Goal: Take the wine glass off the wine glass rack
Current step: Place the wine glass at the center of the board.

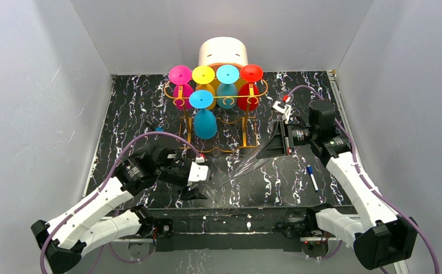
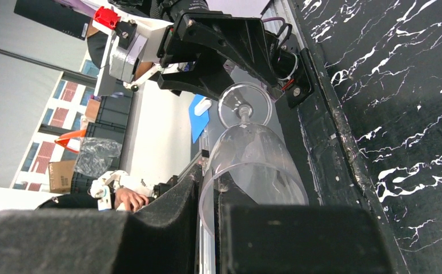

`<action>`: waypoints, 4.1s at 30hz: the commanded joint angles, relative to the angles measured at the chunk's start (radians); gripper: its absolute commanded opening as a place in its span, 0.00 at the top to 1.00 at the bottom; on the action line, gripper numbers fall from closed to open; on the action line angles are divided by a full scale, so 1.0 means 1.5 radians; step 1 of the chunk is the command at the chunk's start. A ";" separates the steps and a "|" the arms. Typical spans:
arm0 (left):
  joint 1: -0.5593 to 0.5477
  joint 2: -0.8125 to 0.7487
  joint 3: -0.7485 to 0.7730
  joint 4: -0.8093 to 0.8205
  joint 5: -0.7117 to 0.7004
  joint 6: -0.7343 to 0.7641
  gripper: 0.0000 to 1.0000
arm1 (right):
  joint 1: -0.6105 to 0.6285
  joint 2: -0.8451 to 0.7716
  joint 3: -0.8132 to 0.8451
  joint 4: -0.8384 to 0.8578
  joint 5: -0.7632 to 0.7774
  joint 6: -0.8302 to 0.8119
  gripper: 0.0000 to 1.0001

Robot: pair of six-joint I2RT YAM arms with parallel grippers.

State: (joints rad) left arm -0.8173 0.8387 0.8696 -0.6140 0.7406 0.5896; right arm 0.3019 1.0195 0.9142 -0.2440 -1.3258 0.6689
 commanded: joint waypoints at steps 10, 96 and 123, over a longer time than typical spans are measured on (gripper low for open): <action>0.003 -0.107 -0.097 0.190 -0.133 -0.176 0.18 | 0.004 0.017 0.142 -0.272 0.160 -0.195 0.99; 0.003 -0.324 -0.108 0.147 -0.603 -0.441 0.02 | -0.167 0.445 0.520 -0.345 0.936 -0.217 0.99; 0.003 -0.296 -0.057 0.157 -0.605 -0.435 0.02 | -0.164 0.530 0.604 -0.436 0.930 -0.272 0.94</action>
State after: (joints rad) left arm -0.8154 0.3927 0.7582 -0.3882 -0.1505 -0.0738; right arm 0.0532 1.7885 1.7752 -0.8536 0.0933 0.3004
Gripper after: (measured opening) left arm 0.983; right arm 0.173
